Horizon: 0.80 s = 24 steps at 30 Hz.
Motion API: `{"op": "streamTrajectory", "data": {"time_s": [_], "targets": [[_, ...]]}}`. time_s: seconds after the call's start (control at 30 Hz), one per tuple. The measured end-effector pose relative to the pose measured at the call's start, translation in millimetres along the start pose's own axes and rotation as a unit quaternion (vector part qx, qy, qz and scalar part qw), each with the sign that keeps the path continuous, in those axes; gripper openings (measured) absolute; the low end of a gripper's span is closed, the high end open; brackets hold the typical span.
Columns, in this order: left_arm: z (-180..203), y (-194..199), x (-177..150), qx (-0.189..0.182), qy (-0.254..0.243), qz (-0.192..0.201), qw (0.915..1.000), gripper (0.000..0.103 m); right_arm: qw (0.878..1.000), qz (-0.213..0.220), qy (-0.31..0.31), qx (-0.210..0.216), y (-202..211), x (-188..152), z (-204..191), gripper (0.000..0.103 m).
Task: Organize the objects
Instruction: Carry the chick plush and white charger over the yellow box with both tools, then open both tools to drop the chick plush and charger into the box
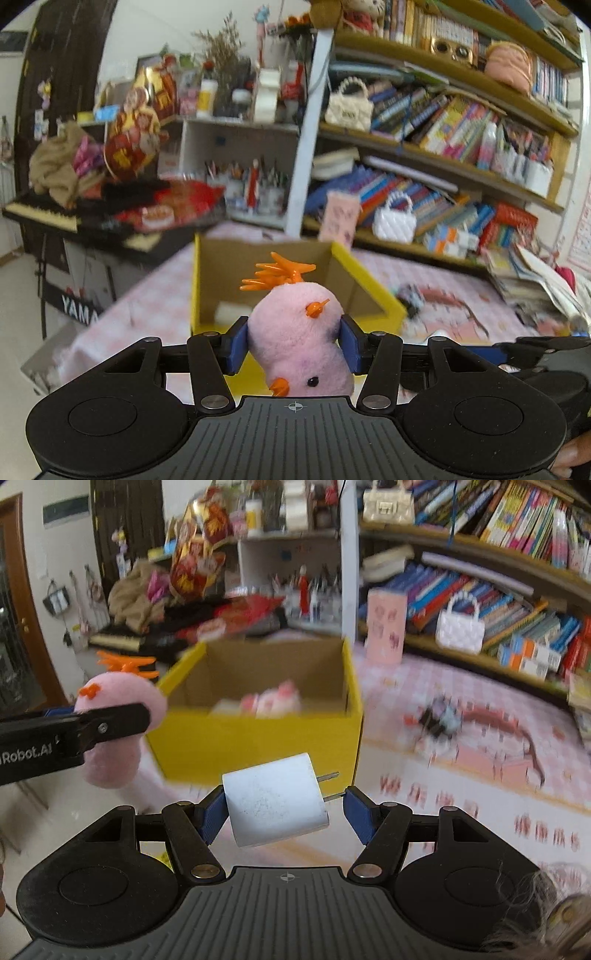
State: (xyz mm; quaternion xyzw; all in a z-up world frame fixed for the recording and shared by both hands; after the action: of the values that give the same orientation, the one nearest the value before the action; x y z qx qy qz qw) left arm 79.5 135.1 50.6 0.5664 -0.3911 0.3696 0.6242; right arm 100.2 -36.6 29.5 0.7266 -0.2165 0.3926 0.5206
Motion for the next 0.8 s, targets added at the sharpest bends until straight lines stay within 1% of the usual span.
{"op": "streamTrajectory", "data": {"time_s": [0.1, 0.2, 0.3, 0.47, 0.53, 0.6, 0.67, 0.77, 0.8], "targets": [[-6.6, -13.0, 15.9, 0.014, -0.001, 0.014, 0.9998, 0.049, 0.999, 0.033, 0.003, -0.001, -4.9, 27.2, 5.8, 0.064], [-9.7, -28.9, 24.6, 0.025, -0.004, 0.016, 0.9996, 0.049, 0.999, 0.046, 0.007, -0.003, -15.5, 47.1, 12.7, 0.064], [-10.0, -51.4, 24.8, 0.034, -0.012, -0.002, 0.9994, 0.049, 0.999, 0.051, 0.008, 0.0, -30.3, 62.6, 17.7, 0.064], [-8.2, -93.2, 11.8, 0.041, -0.027, -0.057, 0.9972, 0.049, 0.998, 0.061, 0.025, 0.01, -62.4, 84.5, 18.9, 0.064], [-7.6, -100.8, 10.6, 0.042, -0.026, -0.053, 0.9974, 0.05, 0.998, 0.052, 0.024, 0.011, -78.1, 90.1, 21.4, 0.064], [-5.3, -106.7, 13.1, 0.046, -0.03, -0.056, 0.9969, 0.05, 0.999, 0.035, 0.026, 0.021, -95.8, 94.8, 21.4, 0.064], [-3.7, -113.4, 14.4, 0.052, -0.036, -0.061, 0.9962, 0.05, 0.999, 0.023, 0.039, 0.03, -113.2, 99.0, 18.0, 0.064], [-4.7, -129.0, 12.1, 0.064, -0.037, -0.083, 0.9938, 0.05, 0.997, 0.012, 0.066, 0.044, -133.4, 101.9, 11.6, 0.064], [-5.4, -134.1, 10.4, 0.066, -0.035, -0.092, 0.9929, 0.05, 0.996, 0.001, 0.069, 0.051, -141.2, 103.1, 11.4, 0.064]]}}
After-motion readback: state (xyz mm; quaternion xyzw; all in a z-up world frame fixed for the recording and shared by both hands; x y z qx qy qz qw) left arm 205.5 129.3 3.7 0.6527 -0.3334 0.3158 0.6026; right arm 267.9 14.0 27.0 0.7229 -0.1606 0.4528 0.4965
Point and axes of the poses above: each gripper's, at about its wrist camera, not at the fingertips, and y roughly against the way its jaws point, z to its right, x to its top, the point moved 3 cm from there along -y, roughly the way its jaws point, and after that the axes turned 6 degrees about -y, right-handed, at the moved point
